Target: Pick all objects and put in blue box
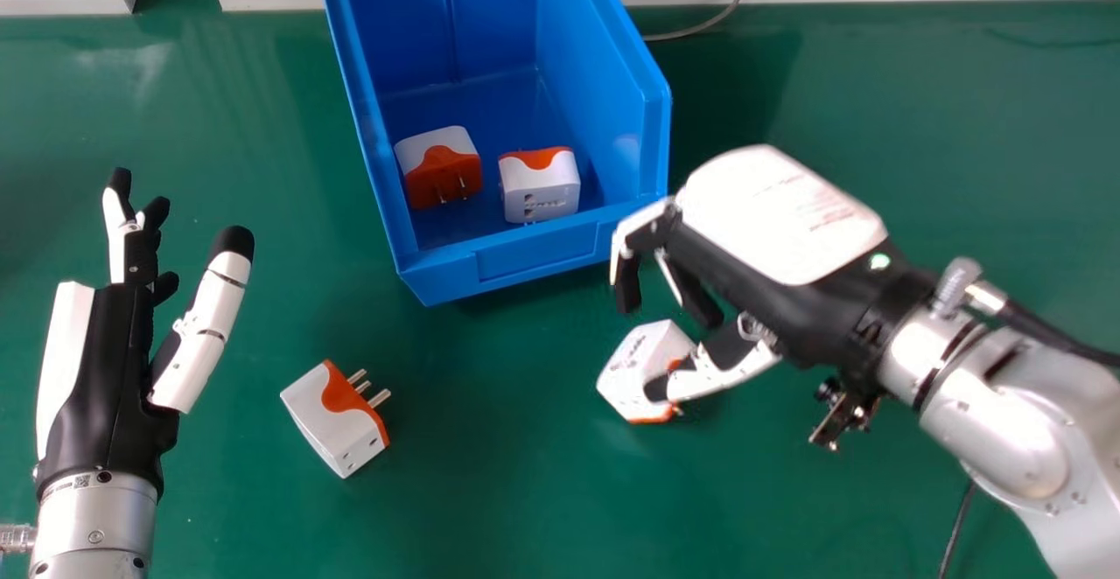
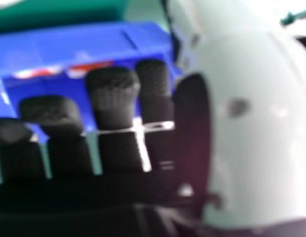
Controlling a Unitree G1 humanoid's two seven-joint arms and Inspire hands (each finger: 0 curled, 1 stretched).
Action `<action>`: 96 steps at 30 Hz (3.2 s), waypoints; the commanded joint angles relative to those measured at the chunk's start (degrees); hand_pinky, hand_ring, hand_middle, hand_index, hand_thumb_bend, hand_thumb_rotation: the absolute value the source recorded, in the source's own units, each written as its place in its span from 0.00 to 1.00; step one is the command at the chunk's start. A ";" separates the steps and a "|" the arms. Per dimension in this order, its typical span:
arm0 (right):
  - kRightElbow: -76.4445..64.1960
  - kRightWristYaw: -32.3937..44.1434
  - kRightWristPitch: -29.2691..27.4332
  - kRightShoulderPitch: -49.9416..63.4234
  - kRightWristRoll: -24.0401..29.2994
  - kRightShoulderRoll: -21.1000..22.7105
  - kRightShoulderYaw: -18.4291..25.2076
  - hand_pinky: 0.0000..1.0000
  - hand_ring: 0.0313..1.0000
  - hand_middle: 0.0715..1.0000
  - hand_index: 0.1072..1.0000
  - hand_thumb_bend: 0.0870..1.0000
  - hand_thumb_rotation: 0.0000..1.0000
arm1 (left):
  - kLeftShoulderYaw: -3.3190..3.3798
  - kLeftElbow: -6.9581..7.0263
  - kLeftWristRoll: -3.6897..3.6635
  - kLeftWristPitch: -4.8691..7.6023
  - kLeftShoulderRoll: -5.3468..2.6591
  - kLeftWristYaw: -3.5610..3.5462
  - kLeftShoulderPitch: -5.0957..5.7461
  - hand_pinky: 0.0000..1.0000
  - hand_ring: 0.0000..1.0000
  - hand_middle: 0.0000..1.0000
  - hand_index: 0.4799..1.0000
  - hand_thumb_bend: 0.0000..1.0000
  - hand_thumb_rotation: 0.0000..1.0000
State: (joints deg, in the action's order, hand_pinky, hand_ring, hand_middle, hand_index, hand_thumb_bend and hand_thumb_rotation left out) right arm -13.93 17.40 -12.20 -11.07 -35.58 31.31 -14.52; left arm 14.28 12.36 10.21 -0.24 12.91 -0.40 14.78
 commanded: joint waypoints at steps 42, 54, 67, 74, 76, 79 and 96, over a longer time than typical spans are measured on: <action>9.71 13.26 -15.73 -9.93 -4.63 10.58 -3.86 0.79 0.86 0.84 0.82 0.83 0.26 | 0.59 0.46 -0.92 0.91 1.17 0.16 -0.77 0.93 0.99 0.98 0.97 0.45 0.87; 12.52 9.24 -19.06 -12.38 -10.15 9.83 -4.71 0.95 0.99 0.97 0.93 0.87 0.27 | 0.26 1.13 -0.80 0.55 0.97 0.22 -0.68 0.92 0.99 0.98 0.97 0.45 0.87; 21.61 2.16 -20.17 -14.99 -17.40 6.52 -9.68 0.98 1.00 1.00 0.94 0.85 0.27 | 0.52 0.43 -0.96 0.76 1.41 0.18 -0.99 0.93 0.99 0.98 0.97 0.45 0.87; 29.39 -1.39 -20.77 -17.89 -21.27 4.12 -14.31 0.98 1.00 0.98 0.94 0.80 0.26 | 0.71 0.40 -1.55 0.66 1.34 0.17 -0.98 0.92 0.99 0.98 0.97 0.45 0.87; 32.02 -3.07 -21.08 -18.73 -22.07 3.44 -15.49 0.97 1.00 0.98 0.94 0.77 0.24 | 0.58 0.72 -1.37 0.40 1.26 0.28 -0.91 0.92 0.99 0.98 0.97 0.45 0.87; 36.25 -5.64 -21.25 -20.00 -22.84 2.12 -17.01 0.97 0.99 0.97 0.93 0.73 0.22 | 0.54 1.44 -1.32 -0.08 1.10 0.32 -0.68 0.92 0.99 0.98 0.97 0.45 0.87; 47.22 -14.60 -23.80 -25.91 -25.03 1.40 -22.35 0.89 0.94 0.91 0.86 0.64 0.13 | 0.66 1.54 -1.56 -0.46 1.22 0.27 -0.70 0.92 0.99 0.98 0.97 0.45 0.87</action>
State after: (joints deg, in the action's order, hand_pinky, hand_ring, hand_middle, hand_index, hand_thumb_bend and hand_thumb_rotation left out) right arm 32.79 3.88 -36.31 -35.29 -59.29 31.62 -36.54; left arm 14.57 13.07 8.94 -1.45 13.89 -0.45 14.47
